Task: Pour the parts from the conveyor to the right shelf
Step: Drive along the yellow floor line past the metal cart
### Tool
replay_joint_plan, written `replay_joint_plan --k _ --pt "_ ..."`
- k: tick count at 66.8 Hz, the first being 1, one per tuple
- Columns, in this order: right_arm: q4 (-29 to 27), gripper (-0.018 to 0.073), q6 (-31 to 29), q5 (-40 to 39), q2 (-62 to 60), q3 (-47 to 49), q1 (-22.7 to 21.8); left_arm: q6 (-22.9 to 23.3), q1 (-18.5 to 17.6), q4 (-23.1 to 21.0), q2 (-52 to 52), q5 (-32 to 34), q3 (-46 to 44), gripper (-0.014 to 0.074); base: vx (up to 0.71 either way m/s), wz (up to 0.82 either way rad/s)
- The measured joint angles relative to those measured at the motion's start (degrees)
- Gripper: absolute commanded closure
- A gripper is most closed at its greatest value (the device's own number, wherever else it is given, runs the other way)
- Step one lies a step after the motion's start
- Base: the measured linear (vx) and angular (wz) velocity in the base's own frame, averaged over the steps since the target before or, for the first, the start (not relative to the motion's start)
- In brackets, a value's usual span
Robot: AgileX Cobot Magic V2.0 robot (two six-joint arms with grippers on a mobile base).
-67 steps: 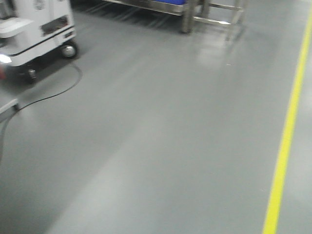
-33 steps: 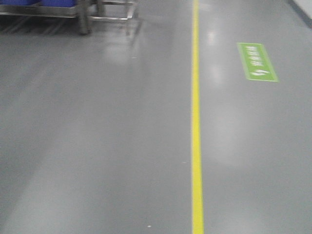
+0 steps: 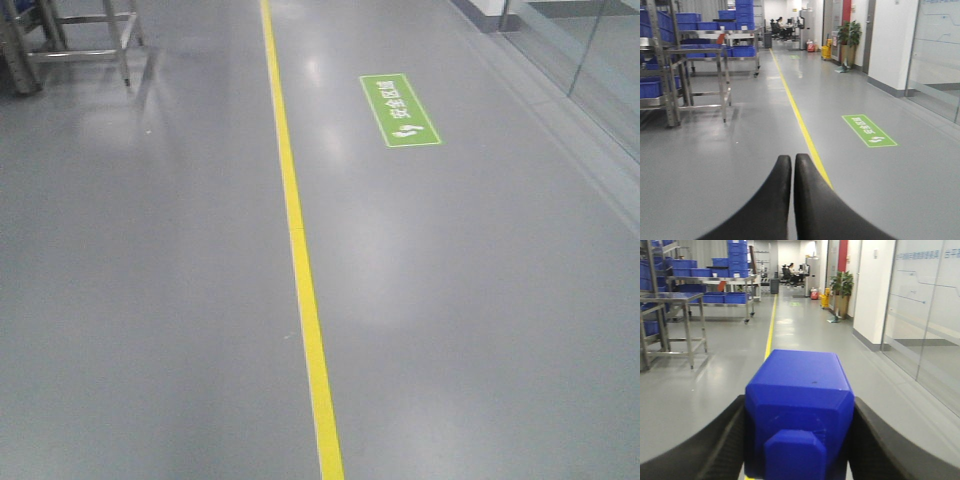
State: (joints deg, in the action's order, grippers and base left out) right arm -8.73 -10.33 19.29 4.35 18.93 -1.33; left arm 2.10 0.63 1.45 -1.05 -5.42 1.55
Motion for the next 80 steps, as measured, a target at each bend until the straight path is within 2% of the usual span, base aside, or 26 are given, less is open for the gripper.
replay_joint_plan --k 29,80 --pt "0.0 0.0564 0.0 -0.1 0.0 0.0 0.0 0.0 0.0 0.0 0.0 0.0 0.0 0.0603 0.23 -0.12" --pt "0.0 0.0564 0.0 0.0 0.0 0.0 0.0 0.0 0.0 0.0 0.0 0.0 0.0 0.0603 0.5 0.27"
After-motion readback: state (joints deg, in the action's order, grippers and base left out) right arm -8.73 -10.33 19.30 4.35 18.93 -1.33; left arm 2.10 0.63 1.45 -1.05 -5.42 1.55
